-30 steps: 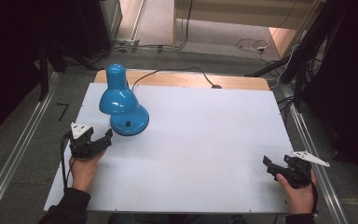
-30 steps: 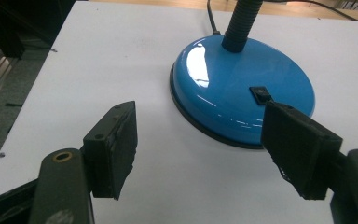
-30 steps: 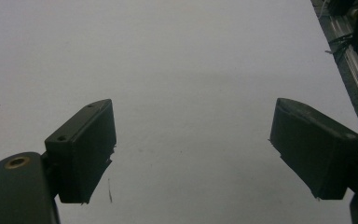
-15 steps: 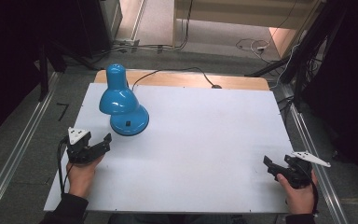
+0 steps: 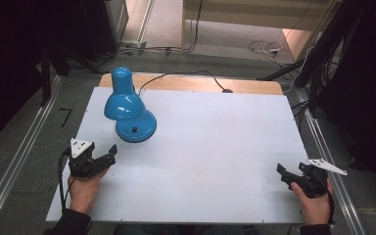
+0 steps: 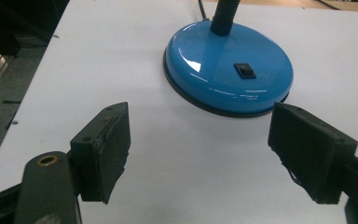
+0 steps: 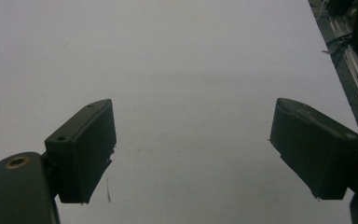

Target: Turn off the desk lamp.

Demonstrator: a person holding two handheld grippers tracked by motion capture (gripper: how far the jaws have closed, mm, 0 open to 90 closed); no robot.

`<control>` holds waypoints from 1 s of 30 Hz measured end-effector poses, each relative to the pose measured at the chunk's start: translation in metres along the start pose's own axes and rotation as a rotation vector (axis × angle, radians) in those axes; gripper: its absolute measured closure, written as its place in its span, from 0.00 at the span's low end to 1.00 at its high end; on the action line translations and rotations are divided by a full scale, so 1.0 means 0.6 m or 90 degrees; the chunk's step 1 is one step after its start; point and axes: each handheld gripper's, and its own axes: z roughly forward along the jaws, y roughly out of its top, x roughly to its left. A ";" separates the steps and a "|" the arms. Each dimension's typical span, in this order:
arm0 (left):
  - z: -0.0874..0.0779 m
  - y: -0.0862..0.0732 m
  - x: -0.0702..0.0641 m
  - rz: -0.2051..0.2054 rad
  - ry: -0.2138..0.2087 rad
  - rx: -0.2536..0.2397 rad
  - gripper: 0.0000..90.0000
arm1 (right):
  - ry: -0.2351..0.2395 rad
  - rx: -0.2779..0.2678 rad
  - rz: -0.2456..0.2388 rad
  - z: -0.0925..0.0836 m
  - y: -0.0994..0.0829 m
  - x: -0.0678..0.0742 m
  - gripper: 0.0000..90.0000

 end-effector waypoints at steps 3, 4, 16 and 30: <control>-0.005 -0.003 0.000 0.001 -0.001 -0.001 0.24 | -0.001 -0.002 0.000 -0.001 0.000 0.000 0.15; -0.007 -0.003 0.001 0.001 -0.001 -0.002 0.24 | 0.000 -0.002 0.000 -0.001 0.000 -0.001 0.15; -0.020 -0.014 0.000 0.007 -0.003 0.003 0.22 | -0.002 -0.001 0.000 -0.001 0.000 -0.001 0.15; -0.040 -0.032 -0.006 0.026 0.007 0.012 0.17 | -0.002 -0.001 0.001 -0.001 0.000 -0.002 0.15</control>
